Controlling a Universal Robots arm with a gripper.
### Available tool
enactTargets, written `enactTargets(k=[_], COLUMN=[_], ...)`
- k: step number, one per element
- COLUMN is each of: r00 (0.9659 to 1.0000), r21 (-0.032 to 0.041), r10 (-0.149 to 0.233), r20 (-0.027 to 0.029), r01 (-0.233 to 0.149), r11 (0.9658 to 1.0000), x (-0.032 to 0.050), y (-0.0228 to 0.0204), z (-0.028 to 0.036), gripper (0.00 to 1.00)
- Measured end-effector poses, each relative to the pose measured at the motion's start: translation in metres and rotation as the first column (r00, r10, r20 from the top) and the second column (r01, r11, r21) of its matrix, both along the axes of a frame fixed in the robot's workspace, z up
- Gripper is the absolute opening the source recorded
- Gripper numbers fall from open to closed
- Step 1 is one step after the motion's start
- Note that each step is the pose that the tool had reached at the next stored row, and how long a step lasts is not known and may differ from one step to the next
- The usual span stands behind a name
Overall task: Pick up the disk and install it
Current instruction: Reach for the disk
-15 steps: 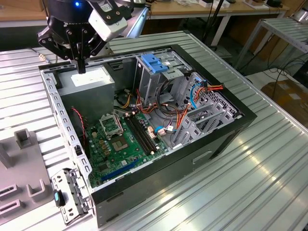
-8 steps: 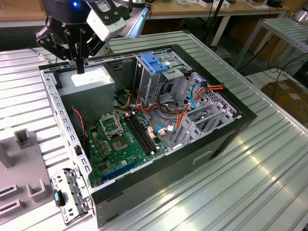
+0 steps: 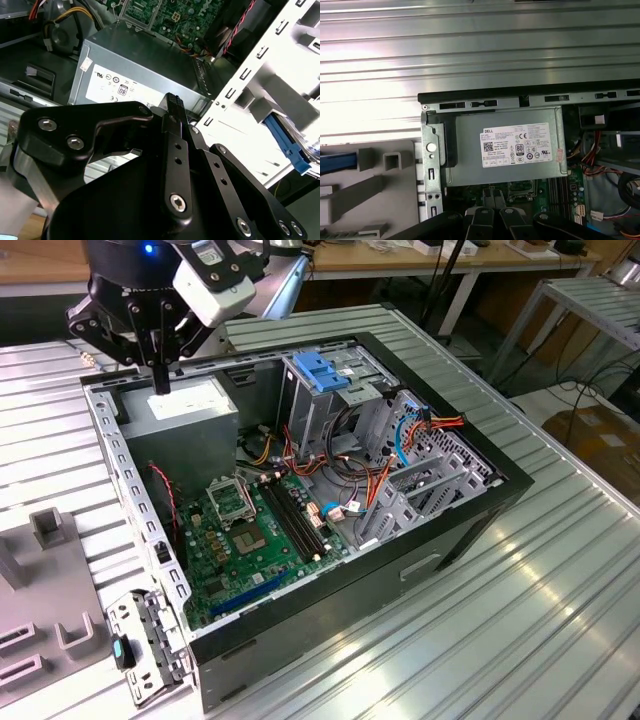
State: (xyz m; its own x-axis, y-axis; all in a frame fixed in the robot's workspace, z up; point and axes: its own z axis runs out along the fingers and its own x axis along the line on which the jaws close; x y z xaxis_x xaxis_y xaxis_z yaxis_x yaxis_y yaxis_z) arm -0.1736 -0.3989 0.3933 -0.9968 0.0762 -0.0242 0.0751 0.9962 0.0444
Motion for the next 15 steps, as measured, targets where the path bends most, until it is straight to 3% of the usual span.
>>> enactTargets(k=[15], r00=[1.0000], r21=[0.0000], r10=[0.000], r20=[0.0000], r01=[0.000], r11=[1.0000], x=[-0.0084], y=[0.0000], z=[0.0000], gripper=[0.11])
